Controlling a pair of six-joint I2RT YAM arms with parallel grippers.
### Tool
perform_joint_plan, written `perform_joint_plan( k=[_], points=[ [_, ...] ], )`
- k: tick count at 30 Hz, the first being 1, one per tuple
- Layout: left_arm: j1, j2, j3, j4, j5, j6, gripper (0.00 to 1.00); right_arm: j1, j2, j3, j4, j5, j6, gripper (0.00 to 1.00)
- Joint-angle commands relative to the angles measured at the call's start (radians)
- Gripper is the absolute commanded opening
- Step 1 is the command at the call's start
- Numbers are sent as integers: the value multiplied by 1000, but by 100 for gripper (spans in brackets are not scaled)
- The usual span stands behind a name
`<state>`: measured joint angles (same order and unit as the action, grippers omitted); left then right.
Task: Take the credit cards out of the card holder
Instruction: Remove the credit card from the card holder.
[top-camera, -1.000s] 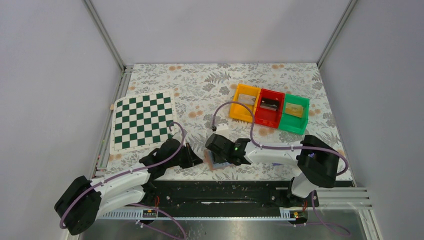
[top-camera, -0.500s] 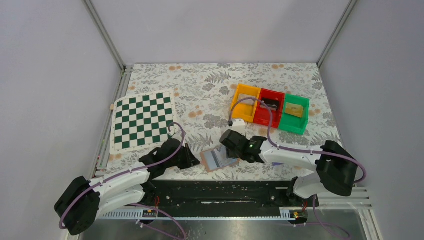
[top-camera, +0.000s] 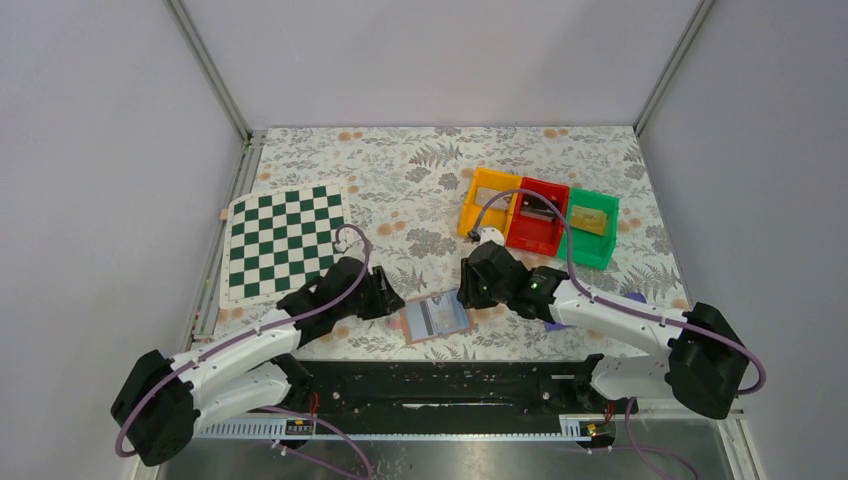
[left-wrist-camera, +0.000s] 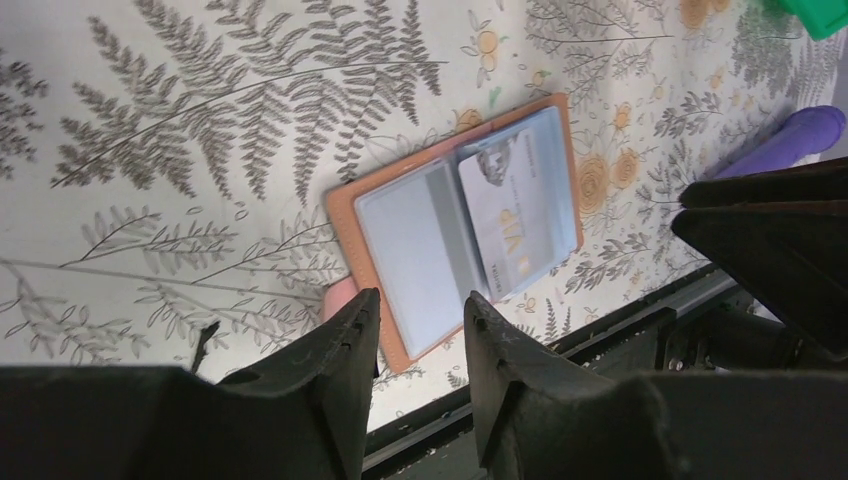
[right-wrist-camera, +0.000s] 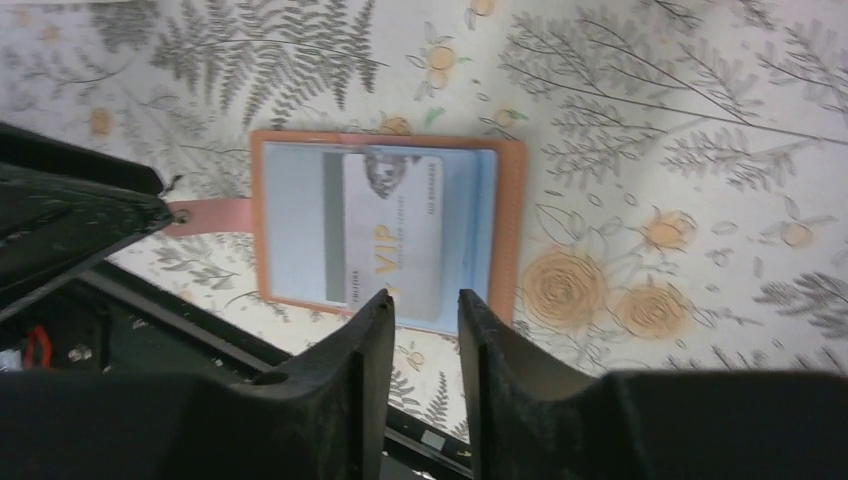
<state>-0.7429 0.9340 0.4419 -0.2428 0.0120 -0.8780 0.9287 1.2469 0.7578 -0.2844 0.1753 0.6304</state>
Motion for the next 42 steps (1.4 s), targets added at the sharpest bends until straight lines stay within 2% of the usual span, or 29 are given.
perform_joint_plan(
  k=[1,5,13,34,42],
  points=[
    [-8,51,47,123,79,20,37,-59,-7,-23,153,-219,-46,33],
    [-20,121,21,265,128,-14,35,-94,43,-37,250,-365,-17,21],
    [-41,186,-46,492,121,-61,41,-164,152,-77,373,-484,15,19],
    [-130,435,-99,693,16,-79,46,-231,292,-265,544,-482,102,16],
    [-139,439,-141,793,22,-101,34,-231,298,-291,569,-474,117,15]
  ],
)
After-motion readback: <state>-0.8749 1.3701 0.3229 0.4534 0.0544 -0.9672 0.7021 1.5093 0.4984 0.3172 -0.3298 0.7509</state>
